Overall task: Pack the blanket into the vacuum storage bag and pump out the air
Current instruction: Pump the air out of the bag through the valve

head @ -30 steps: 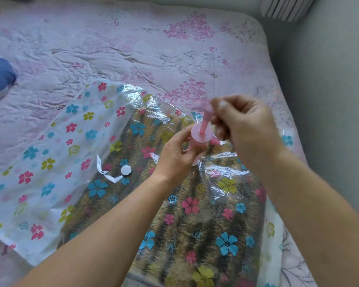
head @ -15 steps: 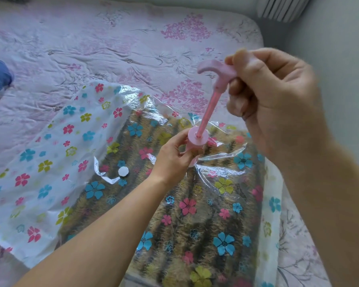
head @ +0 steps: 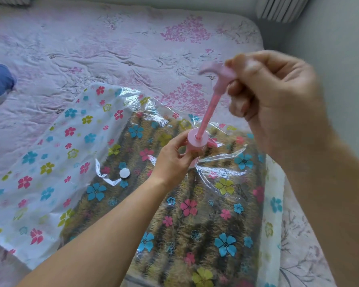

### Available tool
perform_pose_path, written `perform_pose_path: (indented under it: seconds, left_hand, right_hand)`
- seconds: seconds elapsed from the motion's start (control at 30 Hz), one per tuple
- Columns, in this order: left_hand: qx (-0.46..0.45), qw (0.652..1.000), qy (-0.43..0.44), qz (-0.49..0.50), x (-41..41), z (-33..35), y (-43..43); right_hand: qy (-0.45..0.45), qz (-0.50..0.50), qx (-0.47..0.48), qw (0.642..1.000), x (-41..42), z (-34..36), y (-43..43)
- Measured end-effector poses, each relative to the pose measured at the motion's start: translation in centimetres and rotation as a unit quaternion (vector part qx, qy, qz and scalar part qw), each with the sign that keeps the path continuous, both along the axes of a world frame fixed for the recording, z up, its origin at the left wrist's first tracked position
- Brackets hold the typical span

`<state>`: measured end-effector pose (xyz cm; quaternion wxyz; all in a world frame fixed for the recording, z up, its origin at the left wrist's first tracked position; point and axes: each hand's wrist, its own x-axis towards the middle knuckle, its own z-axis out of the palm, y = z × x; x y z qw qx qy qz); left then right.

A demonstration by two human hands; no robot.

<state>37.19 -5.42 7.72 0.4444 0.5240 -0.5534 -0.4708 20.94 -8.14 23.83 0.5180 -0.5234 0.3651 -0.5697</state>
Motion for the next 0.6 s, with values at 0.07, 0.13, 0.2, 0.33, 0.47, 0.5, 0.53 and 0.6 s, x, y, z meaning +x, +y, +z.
perform_pose_path:
  seconds: [0.07, 0.13, 0.2, 0.33, 0.47, 0.5, 0.53, 0.6]
  left_hand:
    - [0.002, 1.000, 0.001, 0.001, -0.1, -0.1, 0.0]
    - [0.000, 1.000, 0.009, 0.006, -0.2, 0.0, 0.1]
    - [0.001, 1.000, 0.017, 0.012, -0.2, -0.1, 0.1]
    - [0.008, 1.000, 0.014, 0.014, 0.0, -0.6, 0.2]
    - [0.006, 1.000, 0.022, 0.010, -0.1, -0.3, 0.0]
    - [0.007, 1.000, 0.018, 0.009, -0.1, -0.4, 0.0]
    - [0.007, 1.000, 0.012, 0.007, 0.0, -0.3, 0.0]
    - [0.006, 1.000, 0.002, 0.003, -0.1, -0.4, 0.0]
  right_hand:
    - [-0.024, 0.001, -0.013, 1.000, -0.1, 0.0, -0.2]
    - [0.021, -0.014, 0.020, 0.999, 0.6, -2.2, 0.1]
    - [0.094, -0.012, 0.103, 0.990, 1.5, -5.5, 0.7]
    - [0.158, -0.003, 0.212, 0.964, 1.6, -8.5, 1.0]
    - [0.130, -0.002, 0.107, 0.986, 1.2, -5.0, 0.5]
    - [0.095, -0.006, 0.069, 0.993, 1.0, -3.6, 0.3]
    - [0.057, -0.007, 0.034, 0.998, 0.6, -2.2, 0.2]
    - [-0.006, -0.003, -0.008, 1.000, -0.1, -0.4, -0.2]
